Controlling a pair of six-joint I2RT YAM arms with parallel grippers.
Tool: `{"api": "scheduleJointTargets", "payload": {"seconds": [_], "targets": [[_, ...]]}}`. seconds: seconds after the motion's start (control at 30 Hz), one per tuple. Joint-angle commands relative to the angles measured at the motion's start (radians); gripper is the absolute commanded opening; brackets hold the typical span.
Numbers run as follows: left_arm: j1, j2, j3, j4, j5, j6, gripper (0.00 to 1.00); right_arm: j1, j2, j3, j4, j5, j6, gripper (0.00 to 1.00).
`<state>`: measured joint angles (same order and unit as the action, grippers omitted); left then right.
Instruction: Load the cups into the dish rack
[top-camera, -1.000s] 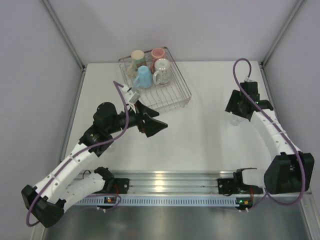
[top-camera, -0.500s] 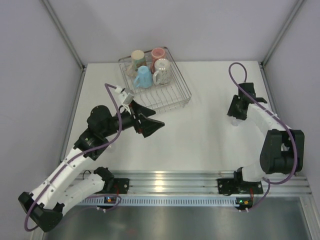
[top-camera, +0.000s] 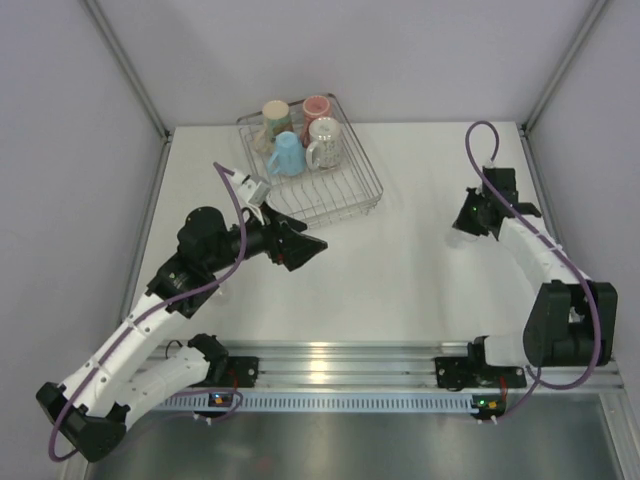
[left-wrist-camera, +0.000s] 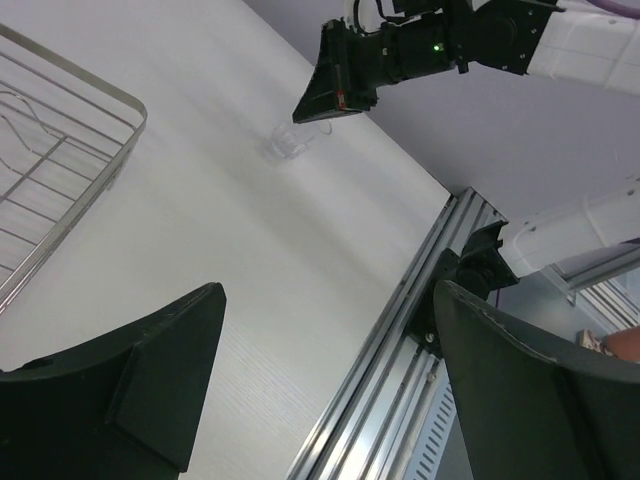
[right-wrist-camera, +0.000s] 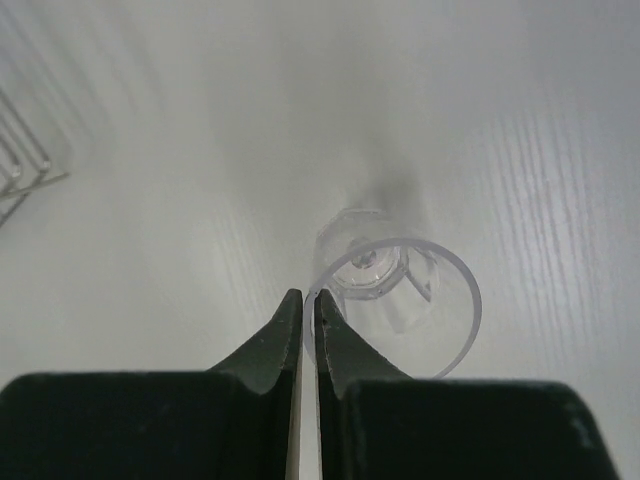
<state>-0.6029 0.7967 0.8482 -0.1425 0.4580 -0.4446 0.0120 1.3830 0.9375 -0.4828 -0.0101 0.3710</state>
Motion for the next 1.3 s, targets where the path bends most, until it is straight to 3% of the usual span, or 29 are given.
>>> {"api": "scheduleJointTargets", "payload": {"seconds": [0.0,0.17,0.23,0.3,0.4,0.6,0.83,1.27], "targets": [[0.002,-0.004,0.058,-0.017,-0.041,-0.046,0.91,0.002,-0.120,0.035,0.090,-0.216,0.058,0.00],[0.000,0.031,0.057,0.014,-0.001,-0.155,0.90,0.005,-0.360,-0.025,0.237,-0.471,0.176,0.00],[0.002,0.041,0.057,0.052,0.031,-0.201,0.90,0.005,-0.468,-0.109,0.346,-0.560,0.319,0.00],[0.002,0.047,0.043,0.111,0.106,-0.259,0.91,0.012,-0.580,-0.216,0.565,-0.649,0.510,0.00],[0.000,0.044,0.003,0.265,0.149,-0.353,0.91,0.057,-0.726,-0.319,0.770,-0.631,0.696,0.00],[0.000,0.075,-0.015,0.379,0.186,-0.404,0.90,0.183,-0.881,-0.356,0.835,-0.512,0.767,0.00],[-0.021,0.102,-0.021,0.405,0.171,-0.398,0.91,0.252,-0.895,-0.411,0.946,-0.495,0.838,0.00],[-0.067,0.300,-0.028,0.704,0.143,-0.440,0.91,0.356,-0.747,-0.485,1.228,-0.501,0.879,0.00]]}}
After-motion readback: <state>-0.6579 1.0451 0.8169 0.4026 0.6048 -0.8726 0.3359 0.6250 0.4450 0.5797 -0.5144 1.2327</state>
